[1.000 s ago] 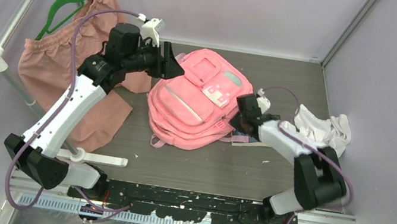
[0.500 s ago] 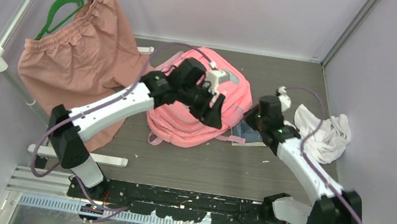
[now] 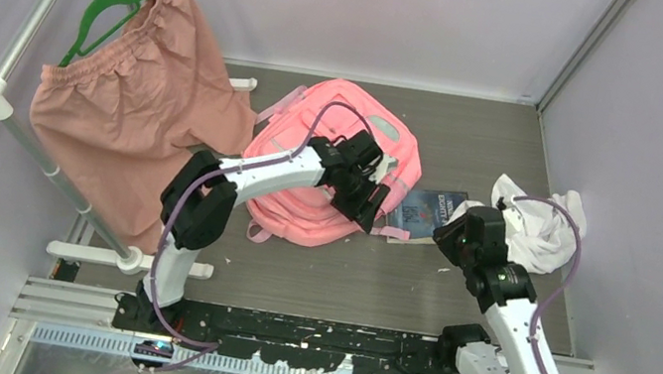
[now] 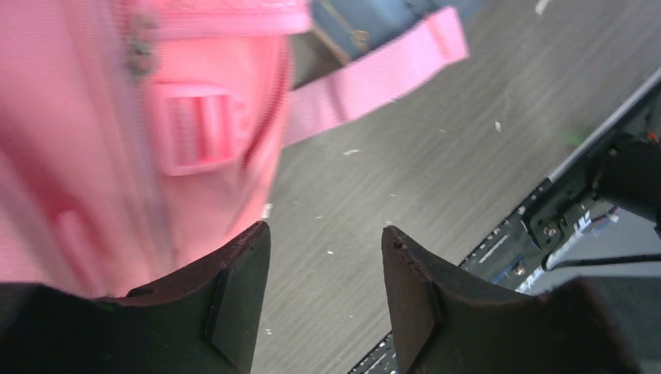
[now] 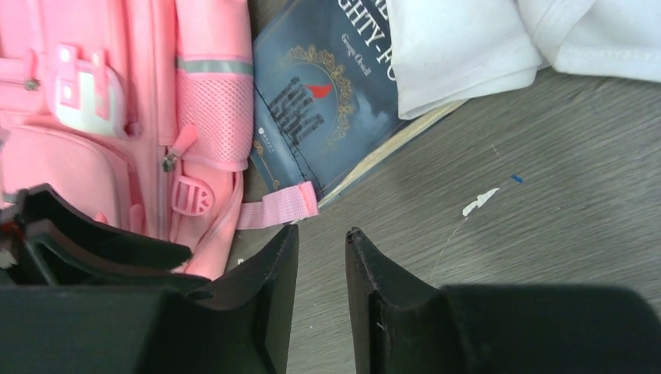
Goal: Pack the student bag
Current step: Adjust the student bag at the center of the board, then adjust the book at the center of the board.
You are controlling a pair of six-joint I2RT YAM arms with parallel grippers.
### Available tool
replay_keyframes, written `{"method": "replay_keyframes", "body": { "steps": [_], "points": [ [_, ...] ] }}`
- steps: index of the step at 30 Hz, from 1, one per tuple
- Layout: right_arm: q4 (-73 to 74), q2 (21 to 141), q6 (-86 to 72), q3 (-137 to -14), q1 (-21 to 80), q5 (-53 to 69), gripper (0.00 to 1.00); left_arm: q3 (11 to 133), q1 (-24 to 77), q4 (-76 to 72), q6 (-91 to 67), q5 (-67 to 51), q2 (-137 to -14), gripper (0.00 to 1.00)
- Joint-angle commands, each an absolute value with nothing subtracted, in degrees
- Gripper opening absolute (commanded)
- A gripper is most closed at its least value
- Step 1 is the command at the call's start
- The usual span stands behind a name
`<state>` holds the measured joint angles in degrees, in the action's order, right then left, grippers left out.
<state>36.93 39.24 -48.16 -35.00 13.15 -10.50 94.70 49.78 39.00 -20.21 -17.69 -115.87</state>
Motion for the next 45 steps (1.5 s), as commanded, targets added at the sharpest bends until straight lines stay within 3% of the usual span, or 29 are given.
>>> {"method": "replay_keyframes", "body": {
  "steps": [1, 5, 9, 17, 30, 34, 39, 45],
  "points": [
    [31.6, 46.4, -47.7, -36.1, 13.3, -8.0, 0.35, 93.9, 44.0, 38.3, -20.8, -16.5, -114.6, 0.54],
    [24.1, 60.4, -44.5, -41.6, 13.2, -6.1, 0.35, 88.9, 40.0, 35.1, -21.4, -14.5, -112.6, 0.54],
    [19.0, 74.2, -45.0, -49.0, 12.9, -4.8, 0.34, 94.6, 36.2, 38.0, -21.2, -14.0, -115.5, 0.54],
    [8.6, 86.2, -49.7, -52.6, 10.6, -3.5, 0.34, 99.9, 31.9, 37.9, -23.9, -13.2, -118.5, 0.54],
    [4.2, 107.4, -51.8, -63.5, 7.0, 3.0, 0.32, 74.2, 31.4, 18.0, -30.4, -25.4, -85.0, 0.54],
    [0.3, 105.1, -53.0, -52.4, 7.2, 7.9, 0.32, 73.6, 31.6, 20.8, -31.1, -28.3, -81.7, 0.54],
    [-2.4, 91.9, -54.0, -34.1, 7.3, 11.5, 0.33, 72.7, 33.5, 18.2, -32.2, -33.6, -80.9, 0.54],
    [14.9, 65.8, -49.3, -26.6, 7.4, 13.9, 0.37, 72.9, 38.5, 16.8, -32.2, -33.3, -85.5, 0.54]
  ]
}}
